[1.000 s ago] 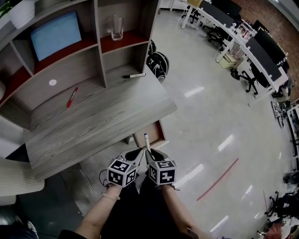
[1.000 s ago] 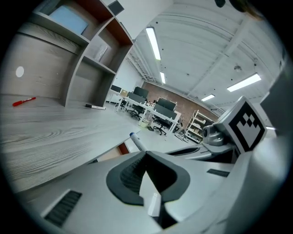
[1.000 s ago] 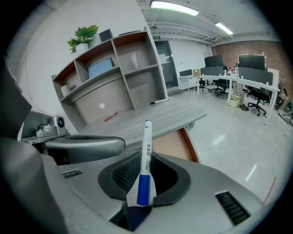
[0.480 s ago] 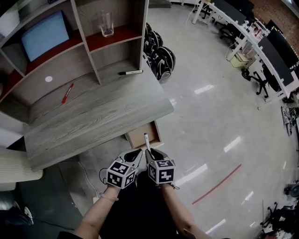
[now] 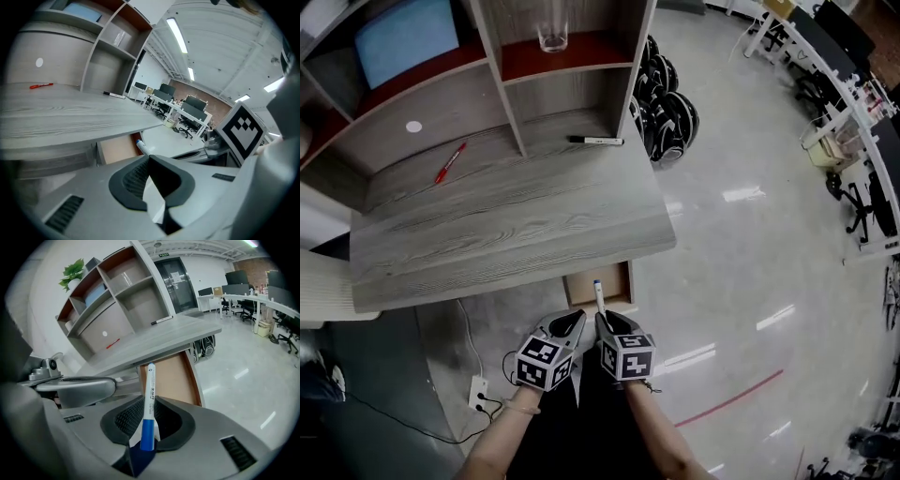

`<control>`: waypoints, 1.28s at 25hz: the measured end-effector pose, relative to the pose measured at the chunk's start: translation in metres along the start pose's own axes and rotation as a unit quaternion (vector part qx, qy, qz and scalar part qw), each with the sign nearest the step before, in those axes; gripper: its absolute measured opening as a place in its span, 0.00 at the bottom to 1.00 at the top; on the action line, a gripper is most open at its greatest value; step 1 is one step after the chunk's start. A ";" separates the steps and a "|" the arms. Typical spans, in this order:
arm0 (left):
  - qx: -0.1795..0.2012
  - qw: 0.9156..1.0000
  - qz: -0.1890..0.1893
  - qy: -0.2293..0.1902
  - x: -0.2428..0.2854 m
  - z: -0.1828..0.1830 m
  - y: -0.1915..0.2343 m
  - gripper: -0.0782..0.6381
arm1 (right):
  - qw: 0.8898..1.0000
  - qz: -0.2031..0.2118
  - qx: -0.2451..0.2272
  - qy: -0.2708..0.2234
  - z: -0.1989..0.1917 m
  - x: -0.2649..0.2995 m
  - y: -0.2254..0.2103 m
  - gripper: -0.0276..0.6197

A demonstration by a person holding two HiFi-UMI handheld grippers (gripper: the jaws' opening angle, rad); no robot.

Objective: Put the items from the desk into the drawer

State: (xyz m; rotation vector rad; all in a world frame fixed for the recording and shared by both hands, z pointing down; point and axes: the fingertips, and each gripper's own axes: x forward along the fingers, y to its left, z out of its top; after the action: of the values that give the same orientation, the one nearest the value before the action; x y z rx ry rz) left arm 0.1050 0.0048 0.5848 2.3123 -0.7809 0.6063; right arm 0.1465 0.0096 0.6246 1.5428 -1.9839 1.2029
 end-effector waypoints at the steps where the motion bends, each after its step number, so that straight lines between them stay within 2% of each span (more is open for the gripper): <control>1: -0.006 1.000 0.008 -0.003 0.002 -0.001 0.006 0.11 | 1.000 0.006 -0.002 0.005 -0.001 0.006 -0.001 0.16; 9: -0.034 0.997 0.061 -0.015 0.014 -0.014 0.040 0.11 | 0.998 0.033 -0.043 0.034 -0.005 0.053 -0.005 0.16; 16: -0.064 0.991 0.113 -0.029 0.014 -0.025 0.065 0.11 | 0.995 0.048 -0.079 0.047 -0.008 0.092 -0.003 0.16; 22: -0.084 0.988 0.127 -0.039 0.007 -0.031 0.070 0.11 | 0.994 0.052 -0.087 0.044 -0.005 0.105 -0.003 0.16; 28: -0.097 0.986 0.126 -0.043 0.005 -0.037 0.071 0.11 | 0.994 0.075 -0.077 0.034 0.001 0.112 0.005 0.17; 32: -0.099 0.986 0.126 -0.046 0.003 -0.036 0.070 0.11 | 0.992 0.095 -0.065 0.042 -0.004 0.110 0.010 0.30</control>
State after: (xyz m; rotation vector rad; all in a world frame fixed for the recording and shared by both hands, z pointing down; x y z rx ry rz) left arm 0.0534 -0.0172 0.6403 2.0883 -1.1363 0.5067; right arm 0.0983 -0.0541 0.7013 1.2448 -2.1459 1.1616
